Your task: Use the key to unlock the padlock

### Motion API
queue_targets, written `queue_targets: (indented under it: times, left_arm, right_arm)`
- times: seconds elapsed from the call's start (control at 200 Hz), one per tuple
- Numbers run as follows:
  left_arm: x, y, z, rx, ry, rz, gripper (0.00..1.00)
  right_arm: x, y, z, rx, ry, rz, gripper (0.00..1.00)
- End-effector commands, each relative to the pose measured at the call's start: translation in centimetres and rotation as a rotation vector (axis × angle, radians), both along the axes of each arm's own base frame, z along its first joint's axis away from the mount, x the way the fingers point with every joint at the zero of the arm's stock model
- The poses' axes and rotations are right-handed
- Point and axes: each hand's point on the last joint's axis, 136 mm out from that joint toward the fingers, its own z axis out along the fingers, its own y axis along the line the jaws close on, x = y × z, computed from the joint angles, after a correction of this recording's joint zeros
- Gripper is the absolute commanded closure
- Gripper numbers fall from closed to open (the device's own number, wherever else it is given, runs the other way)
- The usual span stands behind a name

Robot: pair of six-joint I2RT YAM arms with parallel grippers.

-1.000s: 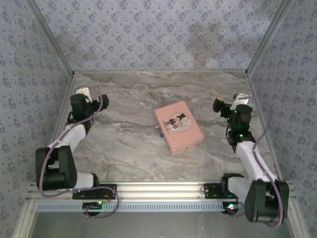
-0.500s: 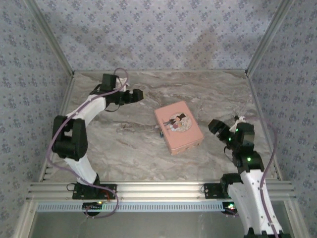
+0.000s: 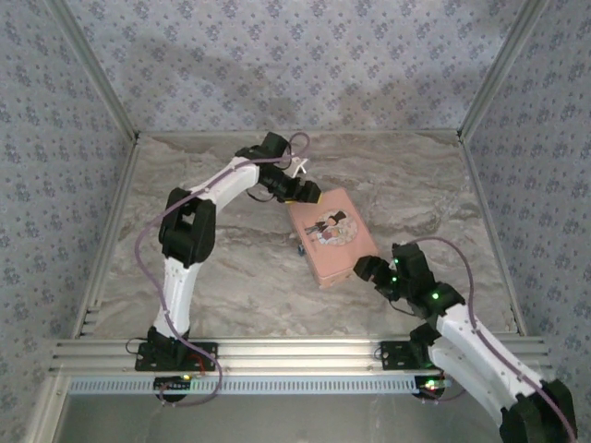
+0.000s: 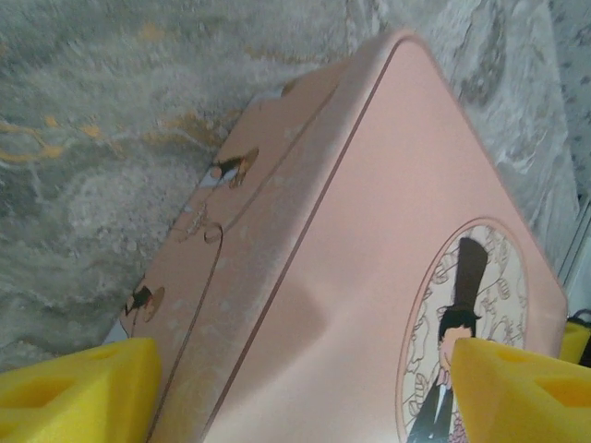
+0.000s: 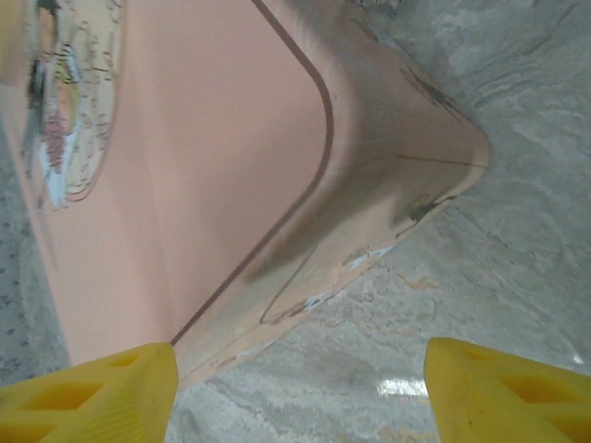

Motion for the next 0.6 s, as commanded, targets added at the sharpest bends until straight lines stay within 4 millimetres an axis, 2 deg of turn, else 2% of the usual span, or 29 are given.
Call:
queue_targets:
  times: [0.0,0.17,0.325,0.465,0.595]
  left_arm:
    - [-1.8,1.0,0.2,0.042,0.04,-0.039,0.22]
    - [-3.0,2.4,1.3,0.028,-0.012,0.0,0.23]
    - [-3.9,4.6,1.6,0.011,-0.032,0.09,0.23]
    - [-4.5,6.5,1.1,0.005,-0.031,0.198,0.23]
    - [-4.6,7.0,0.9,-0.015,-0.031,0.275,0.22]
  right_arm:
    - [3.0,0.8,2.5,0.003,-0.091,-0.022,0.28]
    - [6.3,1.1,3.4,-0.038,-0.096,-0.027,0.28]
    - [10.4,1.6,4.5,-0.06,-0.109,-0.01,0.29]
    - [14.5,3.0,5.2,-0.08,-0.112,0.044,0.32]
    - [17.7,4.6,5.0,-0.097,-0.103,0.1,0.32]
